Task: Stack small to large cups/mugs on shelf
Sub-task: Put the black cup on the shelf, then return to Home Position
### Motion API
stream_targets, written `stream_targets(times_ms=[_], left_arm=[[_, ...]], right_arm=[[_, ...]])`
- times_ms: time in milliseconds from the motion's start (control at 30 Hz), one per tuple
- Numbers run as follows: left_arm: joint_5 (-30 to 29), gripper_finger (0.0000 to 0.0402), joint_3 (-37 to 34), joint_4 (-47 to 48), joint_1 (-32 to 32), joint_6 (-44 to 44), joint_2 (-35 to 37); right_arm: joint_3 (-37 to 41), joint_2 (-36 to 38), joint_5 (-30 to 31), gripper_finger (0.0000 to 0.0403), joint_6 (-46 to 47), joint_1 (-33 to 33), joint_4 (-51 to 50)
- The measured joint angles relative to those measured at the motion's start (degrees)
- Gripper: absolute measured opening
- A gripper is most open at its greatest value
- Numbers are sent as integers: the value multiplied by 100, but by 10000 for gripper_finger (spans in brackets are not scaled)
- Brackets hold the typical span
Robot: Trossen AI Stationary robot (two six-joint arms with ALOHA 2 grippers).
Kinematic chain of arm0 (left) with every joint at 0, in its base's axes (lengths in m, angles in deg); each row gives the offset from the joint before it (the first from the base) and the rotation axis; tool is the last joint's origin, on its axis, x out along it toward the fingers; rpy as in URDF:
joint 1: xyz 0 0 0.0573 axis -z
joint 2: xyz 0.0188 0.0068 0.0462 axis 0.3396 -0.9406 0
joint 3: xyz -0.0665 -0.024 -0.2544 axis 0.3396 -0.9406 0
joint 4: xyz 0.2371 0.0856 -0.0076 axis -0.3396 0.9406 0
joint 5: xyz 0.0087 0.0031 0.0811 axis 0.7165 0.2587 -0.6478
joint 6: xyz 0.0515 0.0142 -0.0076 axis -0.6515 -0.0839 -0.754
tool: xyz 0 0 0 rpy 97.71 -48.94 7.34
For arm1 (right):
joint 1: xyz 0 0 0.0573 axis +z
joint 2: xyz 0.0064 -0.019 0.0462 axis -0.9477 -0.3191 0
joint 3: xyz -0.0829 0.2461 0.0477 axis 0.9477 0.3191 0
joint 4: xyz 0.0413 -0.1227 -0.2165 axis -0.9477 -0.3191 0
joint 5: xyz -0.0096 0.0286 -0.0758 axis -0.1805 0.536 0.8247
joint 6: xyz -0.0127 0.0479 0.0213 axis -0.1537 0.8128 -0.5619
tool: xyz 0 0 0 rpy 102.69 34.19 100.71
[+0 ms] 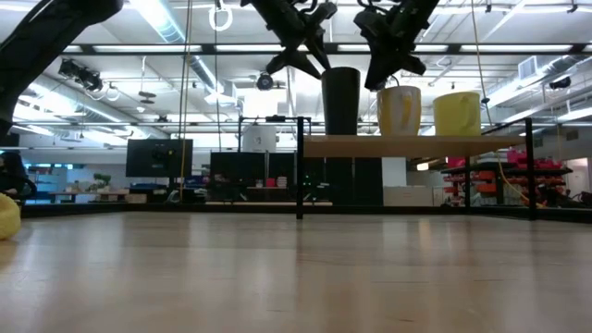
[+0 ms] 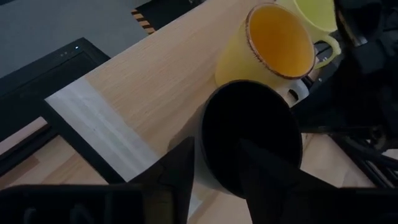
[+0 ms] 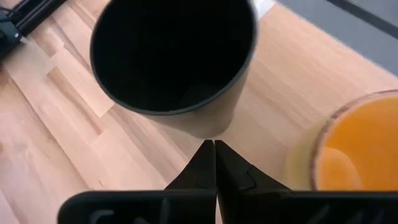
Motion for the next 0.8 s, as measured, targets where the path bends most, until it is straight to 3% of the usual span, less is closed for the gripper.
stream_targets(times_ms=[300,533,800], left_arm=[[-16,134,0,165,-161,-31,411],[-40,129,0,971,-90,-250,1030],[-838,134,2,2021,404,-338,1650]], right_arm=[[-4,554,90,1,146,4,-59],[-4,1433,88,1,321,210,-472],[-4,2682,88,15,838,838,-948]])
